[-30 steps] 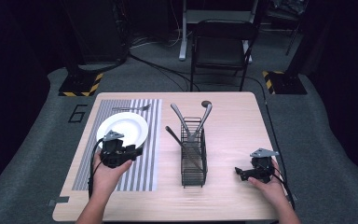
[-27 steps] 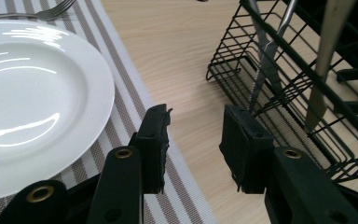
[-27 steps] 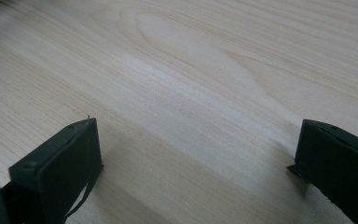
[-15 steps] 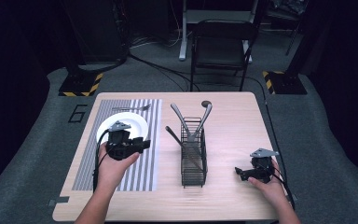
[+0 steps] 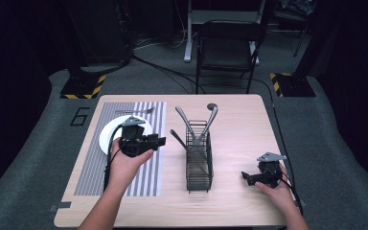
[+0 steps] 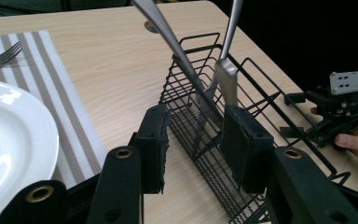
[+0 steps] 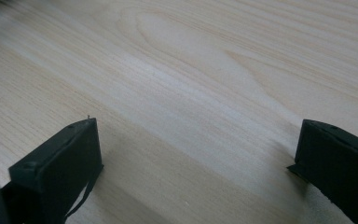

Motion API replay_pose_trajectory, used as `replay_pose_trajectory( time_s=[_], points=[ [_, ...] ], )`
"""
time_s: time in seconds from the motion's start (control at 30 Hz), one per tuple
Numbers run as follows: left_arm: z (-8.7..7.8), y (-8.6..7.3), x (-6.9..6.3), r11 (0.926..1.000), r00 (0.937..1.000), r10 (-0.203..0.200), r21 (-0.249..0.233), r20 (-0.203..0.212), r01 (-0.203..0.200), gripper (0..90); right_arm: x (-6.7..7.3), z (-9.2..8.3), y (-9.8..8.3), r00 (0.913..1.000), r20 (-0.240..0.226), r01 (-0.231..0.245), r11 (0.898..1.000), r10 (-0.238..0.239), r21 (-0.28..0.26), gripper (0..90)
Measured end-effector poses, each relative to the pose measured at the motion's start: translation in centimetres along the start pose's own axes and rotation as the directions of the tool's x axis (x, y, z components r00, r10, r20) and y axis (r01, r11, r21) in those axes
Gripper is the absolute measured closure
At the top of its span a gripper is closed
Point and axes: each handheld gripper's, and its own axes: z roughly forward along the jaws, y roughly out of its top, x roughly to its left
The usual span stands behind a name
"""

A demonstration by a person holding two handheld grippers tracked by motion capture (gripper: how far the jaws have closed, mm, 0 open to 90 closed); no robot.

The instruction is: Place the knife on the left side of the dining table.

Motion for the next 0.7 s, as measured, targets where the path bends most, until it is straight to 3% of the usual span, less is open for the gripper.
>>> replay_pose_trajectory(
  time_s=[0.7],
  points=[
    [2.7,2.0,-1.2,0.9999,0.9992,-0.013,0.001,0.039,0.013,60.4,0.0,0.0,0.0,1.0,0.0,0.0,1.0,0.0,0.0,0.0]
  ],
)
